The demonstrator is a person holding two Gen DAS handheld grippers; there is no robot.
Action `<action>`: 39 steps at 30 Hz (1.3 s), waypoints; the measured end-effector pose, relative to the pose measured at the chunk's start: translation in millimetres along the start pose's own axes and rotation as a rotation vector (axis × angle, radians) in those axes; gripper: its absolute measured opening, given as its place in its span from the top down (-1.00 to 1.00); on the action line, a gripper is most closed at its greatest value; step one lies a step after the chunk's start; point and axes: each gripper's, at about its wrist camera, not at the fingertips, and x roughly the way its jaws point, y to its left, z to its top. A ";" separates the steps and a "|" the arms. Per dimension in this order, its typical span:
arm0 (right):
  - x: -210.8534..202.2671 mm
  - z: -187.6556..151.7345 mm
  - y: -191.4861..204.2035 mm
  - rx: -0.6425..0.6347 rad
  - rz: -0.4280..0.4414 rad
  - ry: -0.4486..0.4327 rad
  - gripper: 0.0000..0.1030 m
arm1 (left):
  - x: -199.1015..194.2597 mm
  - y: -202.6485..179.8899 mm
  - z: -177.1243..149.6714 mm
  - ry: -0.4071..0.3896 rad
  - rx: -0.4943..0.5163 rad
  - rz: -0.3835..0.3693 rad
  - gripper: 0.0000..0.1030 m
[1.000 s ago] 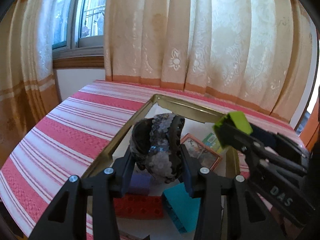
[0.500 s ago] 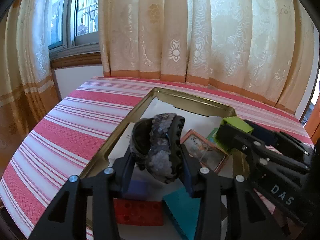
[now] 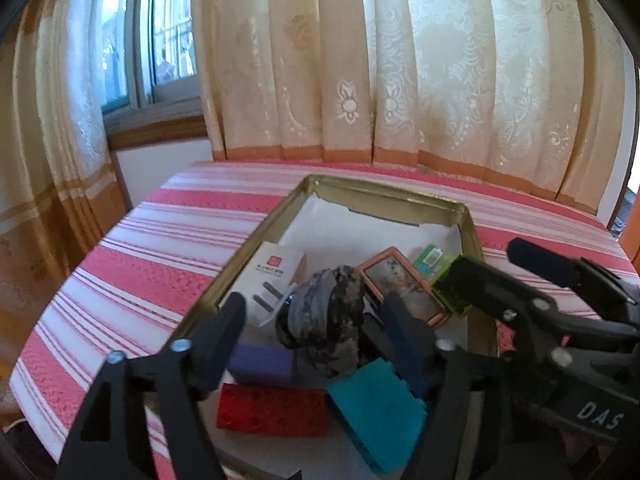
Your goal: Organize rigid objects
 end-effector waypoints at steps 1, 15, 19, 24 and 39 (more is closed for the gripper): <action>-6.1 0.1 0.3 -0.002 -0.005 -0.016 -0.44 | -4.3 -0.5 0.0 -0.013 0.004 0.006 -0.53; -84.4 -3.2 16.2 -0.059 -0.070 -0.182 -0.78 | -69.2 7.7 -4.8 -0.129 -0.013 0.092 -0.99; -100.4 -3.9 18.0 -0.067 -0.080 -0.211 -0.79 | -80.7 13.3 -6.9 -0.140 -0.035 0.108 -0.99; -107.4 0.9 18.9 -0.061 -0.077 -0.221 -0.80 | -92.4 20.2 -6.4 -0.147 -0.053 0.107 -0.99; -113.6 -2.8 35.2 -0.108 -0.069 -0.227 -0.80 | -87.8 24.6 -12.4 -0.140 -0.047 0.148 -0.99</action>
